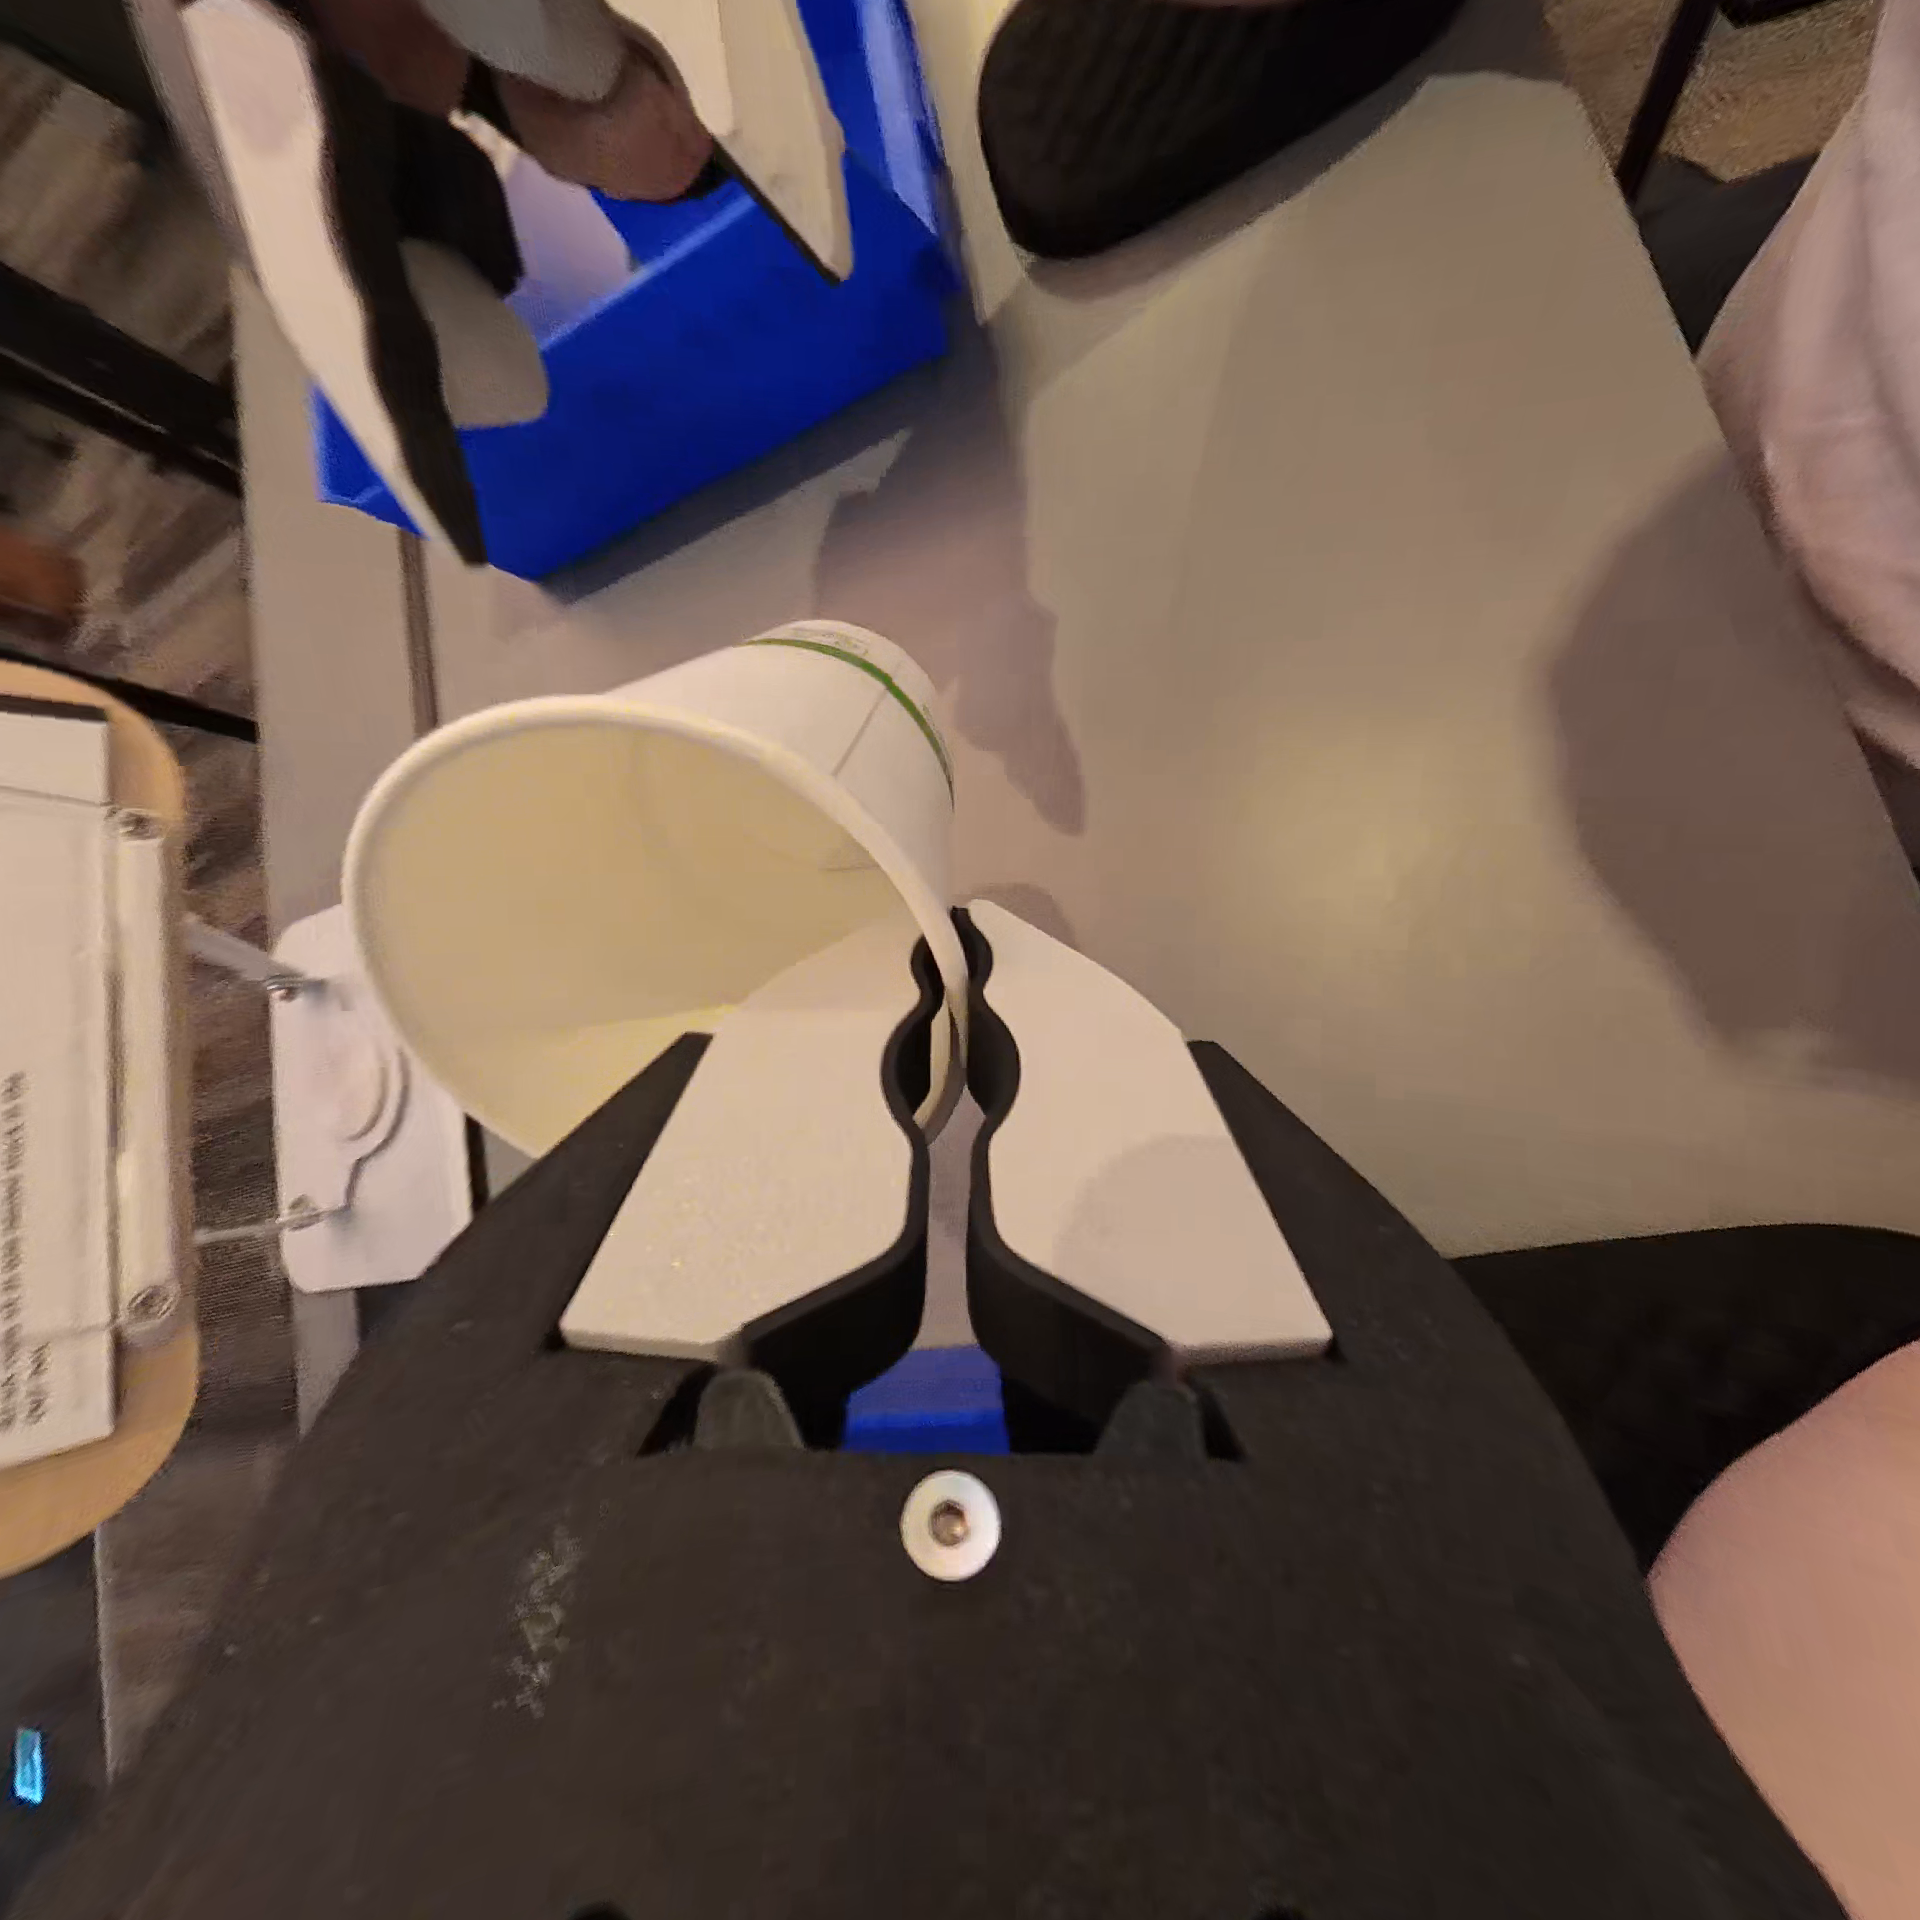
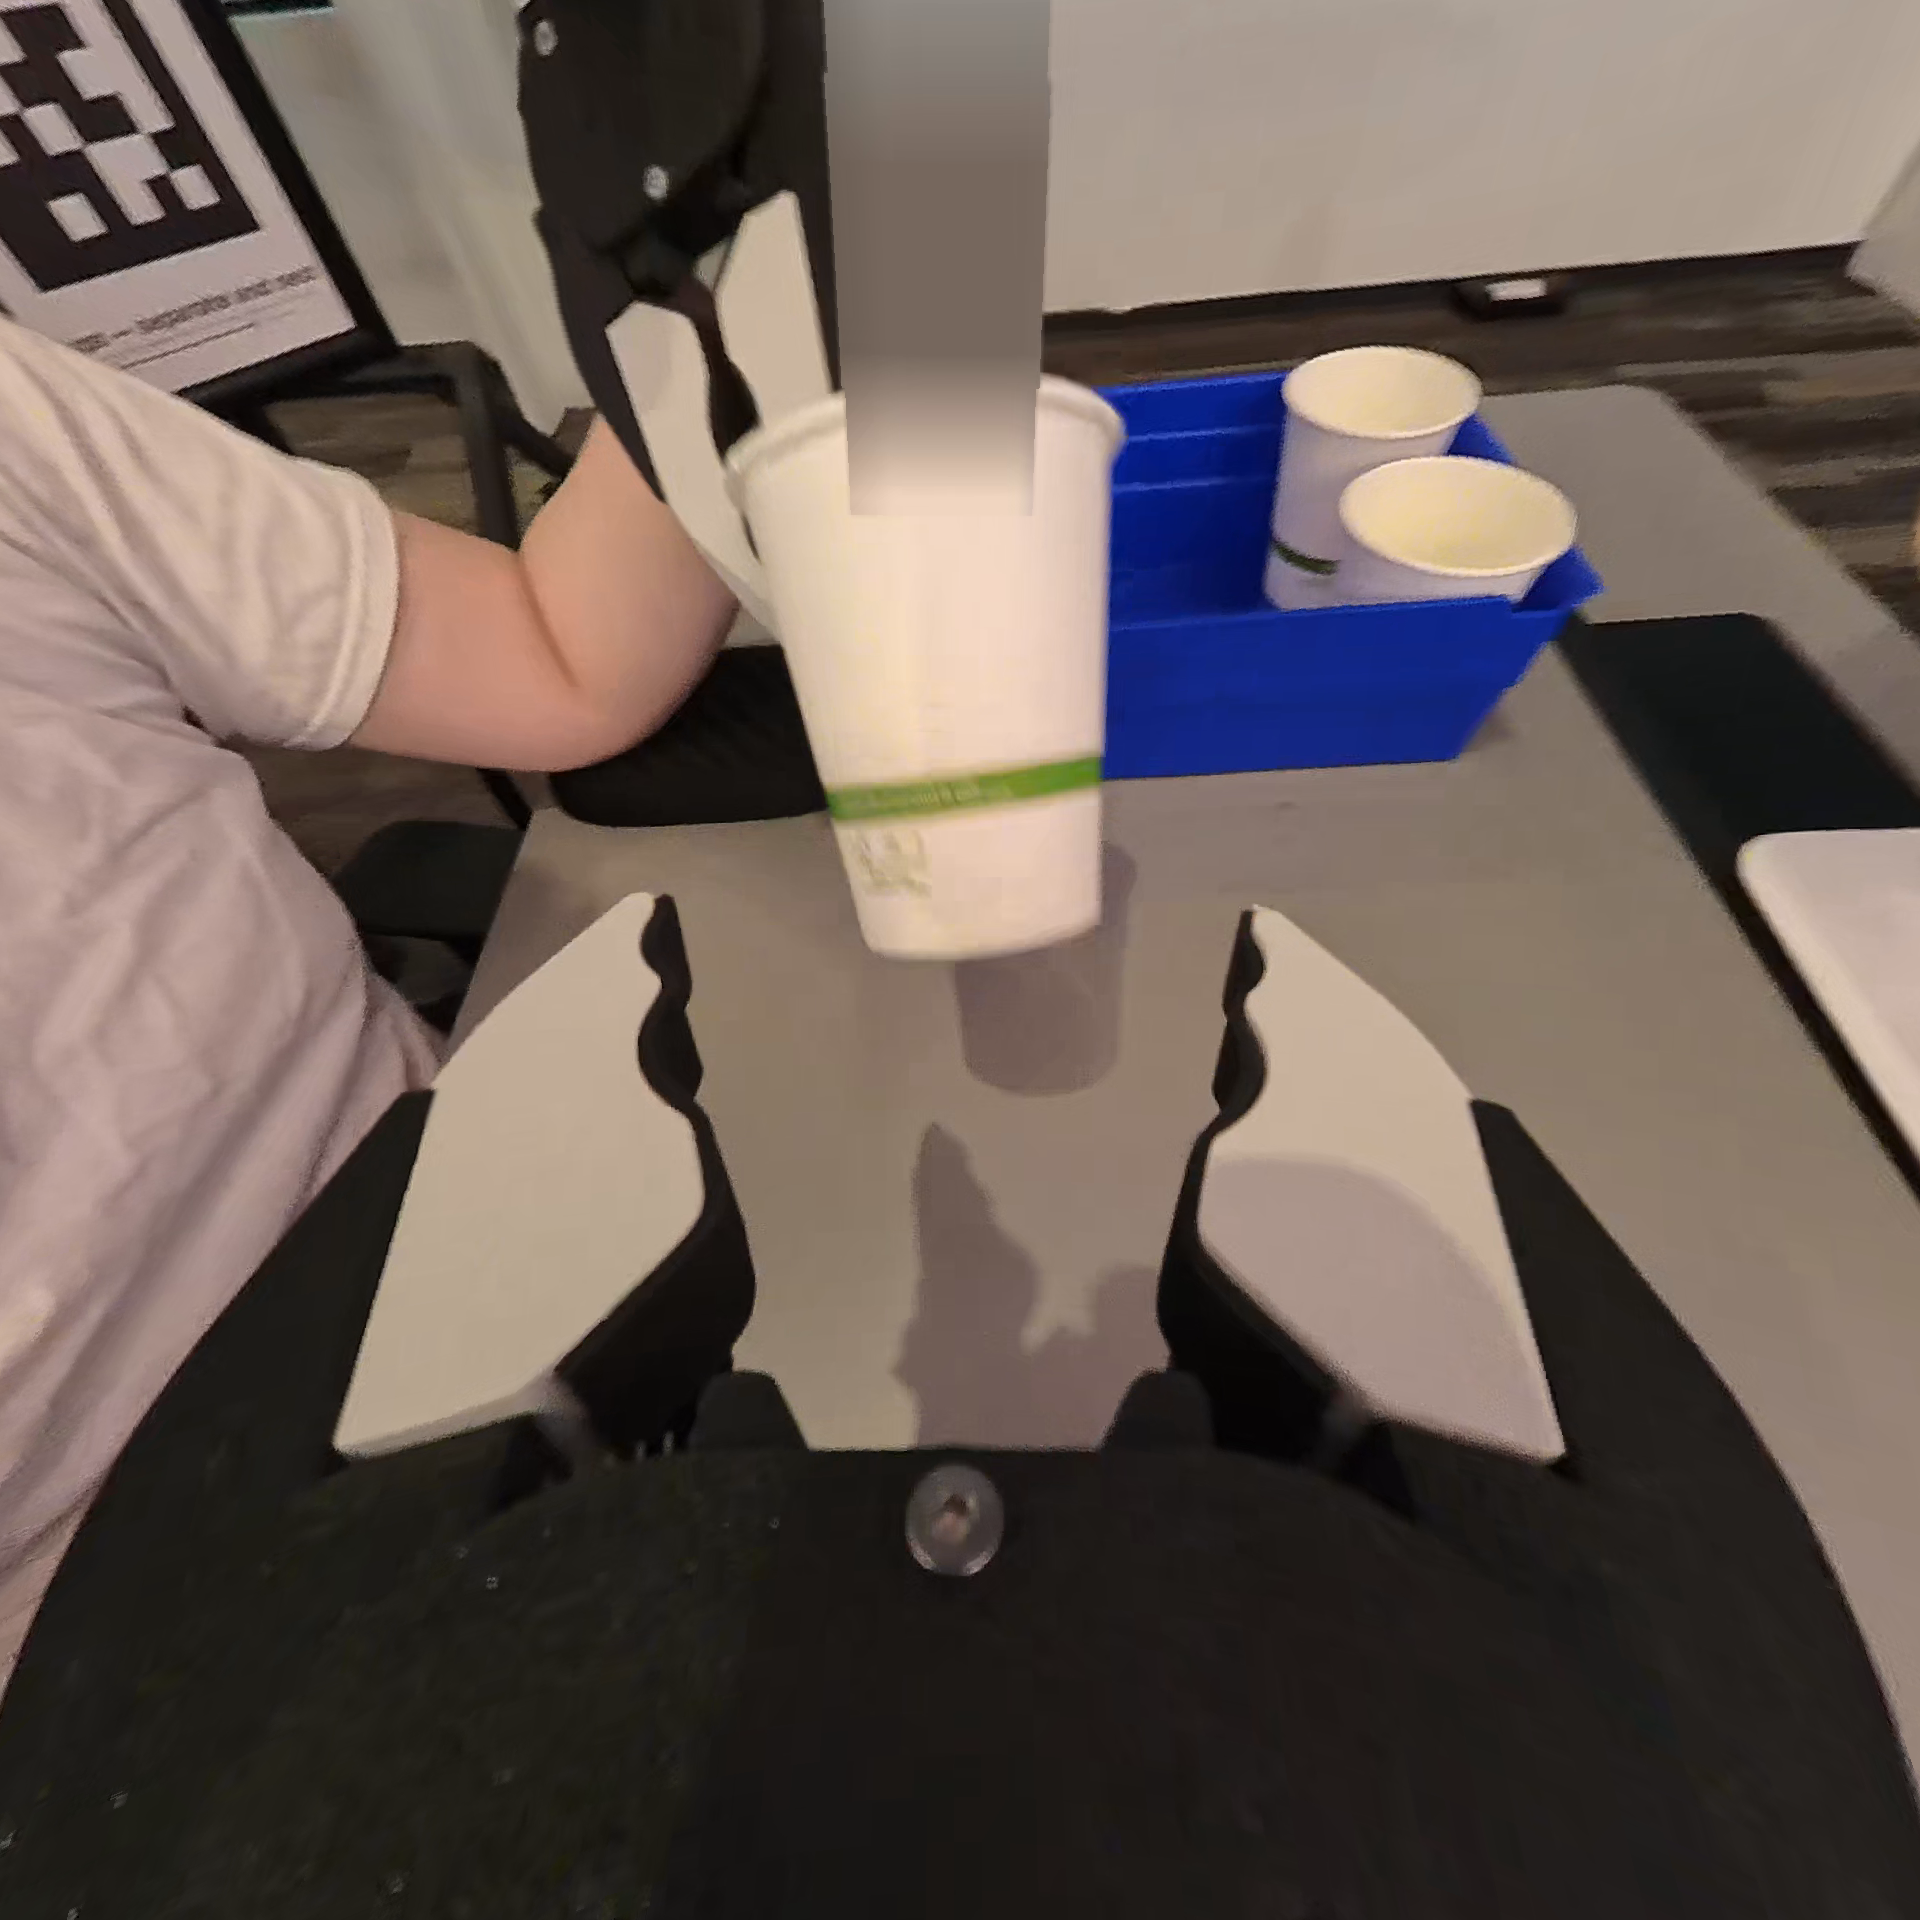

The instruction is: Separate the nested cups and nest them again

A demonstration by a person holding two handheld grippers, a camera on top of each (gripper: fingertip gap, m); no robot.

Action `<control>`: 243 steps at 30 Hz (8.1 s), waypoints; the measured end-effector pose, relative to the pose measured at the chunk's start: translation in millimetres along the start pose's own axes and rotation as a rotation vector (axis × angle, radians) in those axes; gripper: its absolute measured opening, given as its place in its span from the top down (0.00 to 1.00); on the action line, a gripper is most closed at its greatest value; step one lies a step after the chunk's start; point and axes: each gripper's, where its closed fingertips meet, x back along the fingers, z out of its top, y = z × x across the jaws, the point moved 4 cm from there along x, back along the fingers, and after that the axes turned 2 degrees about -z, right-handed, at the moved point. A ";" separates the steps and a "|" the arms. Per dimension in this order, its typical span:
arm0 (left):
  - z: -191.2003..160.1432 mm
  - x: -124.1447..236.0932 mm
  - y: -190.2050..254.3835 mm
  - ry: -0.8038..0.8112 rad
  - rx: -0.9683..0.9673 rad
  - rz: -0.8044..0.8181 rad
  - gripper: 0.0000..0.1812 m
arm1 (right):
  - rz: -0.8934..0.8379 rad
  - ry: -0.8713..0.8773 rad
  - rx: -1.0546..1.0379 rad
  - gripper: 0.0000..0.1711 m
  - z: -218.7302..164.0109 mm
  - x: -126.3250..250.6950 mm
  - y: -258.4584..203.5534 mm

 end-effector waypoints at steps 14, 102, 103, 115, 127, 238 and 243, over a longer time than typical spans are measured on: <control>21.9 -47.0 14.9 0.024 -0.100 -0.180 1.00 | 0.254 -0.119 -0.078 0.39 -29.2 -56.0 -19.8; -19.9 51.7 -34.3 0.068 0.154 0.354 0.70 | -0.974 -0.375 -0.389 0.41 -145.0 230.6 116.3; -36.7 62.0 -41.1 0.006 0.208 0.431 0.70 | -0.977 -0.384 -0.375 0.40 -142.4 231.3 113.7; -174.1 51.1 -99.5 -0.391 0.446 0.674 0.75 | -0.914 -0.314 -0.301 0.42 -115.4 216.6 101.6; -216.8 6.3 -111.1 -0.507 0.460 0.567 0.78 | -0.840 -0.361 -0.276 0.43 -116.9 194.5 104.4; 30.1 -22.7 -32.1 0.085 -0.009 0.181 0.72 | -1.101 0.405 -0.255 0.49 -90.0 259.7 134.9; 26.3 -27.1 -31.8 0.052 -0.007 0.170 0.73 | -1.040 0.368 -0.264 0.49 -104.3 242.7 146.9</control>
